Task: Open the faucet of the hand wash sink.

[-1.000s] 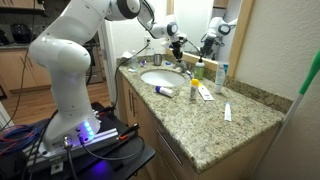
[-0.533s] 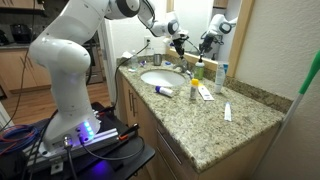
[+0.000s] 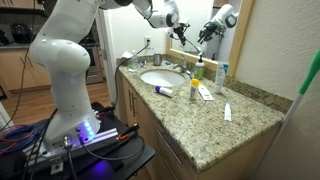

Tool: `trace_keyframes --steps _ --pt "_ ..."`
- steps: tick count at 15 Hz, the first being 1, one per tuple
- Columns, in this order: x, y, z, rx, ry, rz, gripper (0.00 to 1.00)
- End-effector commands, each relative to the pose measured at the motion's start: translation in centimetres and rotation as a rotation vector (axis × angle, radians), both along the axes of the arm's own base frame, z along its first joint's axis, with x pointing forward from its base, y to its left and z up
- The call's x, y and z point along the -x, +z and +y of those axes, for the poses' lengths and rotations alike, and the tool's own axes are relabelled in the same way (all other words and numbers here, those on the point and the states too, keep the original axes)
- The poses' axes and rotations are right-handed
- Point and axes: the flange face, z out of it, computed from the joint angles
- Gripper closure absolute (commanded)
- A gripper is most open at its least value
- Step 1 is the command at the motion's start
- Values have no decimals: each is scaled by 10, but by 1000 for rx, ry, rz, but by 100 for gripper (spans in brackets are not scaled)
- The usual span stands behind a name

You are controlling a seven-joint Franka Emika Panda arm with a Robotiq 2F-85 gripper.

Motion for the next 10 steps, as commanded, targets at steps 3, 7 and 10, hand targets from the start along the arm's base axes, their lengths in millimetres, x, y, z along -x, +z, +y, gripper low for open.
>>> trace_keyframes --steps 3,7,10 --pt "69 96 14 18 120 -20 25" --pt "68 113 16 39 113 -17 22" --pt "67 113 15 39 111 -19 4"
